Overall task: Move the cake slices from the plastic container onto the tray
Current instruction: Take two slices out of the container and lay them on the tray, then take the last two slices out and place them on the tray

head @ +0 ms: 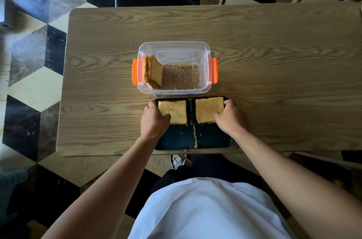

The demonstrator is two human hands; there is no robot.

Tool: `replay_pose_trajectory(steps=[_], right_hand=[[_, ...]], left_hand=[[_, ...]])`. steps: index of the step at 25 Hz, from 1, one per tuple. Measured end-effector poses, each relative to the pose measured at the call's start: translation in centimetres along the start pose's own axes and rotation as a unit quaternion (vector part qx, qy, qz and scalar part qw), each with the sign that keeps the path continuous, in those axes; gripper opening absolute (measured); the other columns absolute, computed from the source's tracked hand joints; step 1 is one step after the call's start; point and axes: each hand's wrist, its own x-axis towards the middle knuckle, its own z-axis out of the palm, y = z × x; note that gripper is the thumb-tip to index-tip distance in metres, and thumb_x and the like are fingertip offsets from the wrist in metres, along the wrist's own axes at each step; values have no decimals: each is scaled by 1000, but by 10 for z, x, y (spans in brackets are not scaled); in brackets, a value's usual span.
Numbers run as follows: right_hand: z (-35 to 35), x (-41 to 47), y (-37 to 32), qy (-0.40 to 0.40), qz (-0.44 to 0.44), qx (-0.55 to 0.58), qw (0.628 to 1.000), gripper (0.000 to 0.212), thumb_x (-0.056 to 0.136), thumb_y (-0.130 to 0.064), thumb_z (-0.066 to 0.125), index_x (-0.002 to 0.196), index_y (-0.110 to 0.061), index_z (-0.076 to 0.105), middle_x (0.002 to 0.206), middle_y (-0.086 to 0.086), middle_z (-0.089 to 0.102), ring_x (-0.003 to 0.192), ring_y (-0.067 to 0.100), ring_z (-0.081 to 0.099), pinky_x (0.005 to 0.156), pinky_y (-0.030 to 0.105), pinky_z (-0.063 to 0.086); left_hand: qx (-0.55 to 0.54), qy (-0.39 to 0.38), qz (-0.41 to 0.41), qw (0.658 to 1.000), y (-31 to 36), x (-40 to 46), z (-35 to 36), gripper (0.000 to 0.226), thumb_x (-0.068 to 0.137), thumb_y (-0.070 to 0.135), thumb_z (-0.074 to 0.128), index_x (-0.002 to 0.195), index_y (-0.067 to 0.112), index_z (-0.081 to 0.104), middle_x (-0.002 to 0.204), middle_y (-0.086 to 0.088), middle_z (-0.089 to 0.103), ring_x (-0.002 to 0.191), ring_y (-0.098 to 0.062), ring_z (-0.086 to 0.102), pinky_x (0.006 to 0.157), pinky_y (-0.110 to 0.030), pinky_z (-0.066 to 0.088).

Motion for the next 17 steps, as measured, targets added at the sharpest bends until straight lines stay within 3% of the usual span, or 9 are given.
replay_pose_trajectory(steps=[2, 5, 8, 12, 17], right_hand=[[4, -4, 2, 4, -52, -37, 998, 52, 90, -16, 66, 136, -3, 45, 141, 21, 40, 126, 36, 47, 102, 36, 42], [15, -11, 3, -19, -156, -69, 985, 53, 86, -7, 68, 136, -4, 48, 136, 17, 38, 120, 30, 49, 105, 28, 41], [27, -17, 2, -28, -203, -112, 972, 57, 83, -13, 72, 136, -12, 51, 137, 12, 39, 122, 29, 46, 101, 42, 49], [34, -31, -11, -19, -241, -109, 964, 51, 83, -17, 71, 132, -18, 55, 131, 7, 48, 118, 27, 51, 93, 43, 52], [25, -45, -59, -28, -336, -5, 941, 42, 84, -12, 64, 125, -14, 57, 123, 6, 56, 109, 25, 59, 86, 43, 53]], left_hand=[[47, 12, 54, 997, 0, -7, 4, 52, 83, 15, 62, 131, 7, 43, 123, -18, 53, 113, -36, 51, 92, -44, 44], [169, 9, 212, 963, 0, -21, 16, 59, 83, 12, 61, 139, 14, 41, 134, -17, 47, 120, -33, 45, 96, -44, 47], [255, -26, 295, 920, -1, -29, 27, 61, 84, 15, 60, 142, 17, 41, 145, -17, 41, 133, -35, 36, 108, -47, 38], [222, -28, 294, 929, -1, -37, 29, 55, 85, 17, 59, 139, 13, 45, 146, -17, 41, 135, -35, 37, 109, -47, 36], [67, 65, 296, 951, 10, -42, -2, 50, 78, 3, 63, 128, 6, 56, 124, -17, 58, 111, -36, 54, 97, -46, 47]])
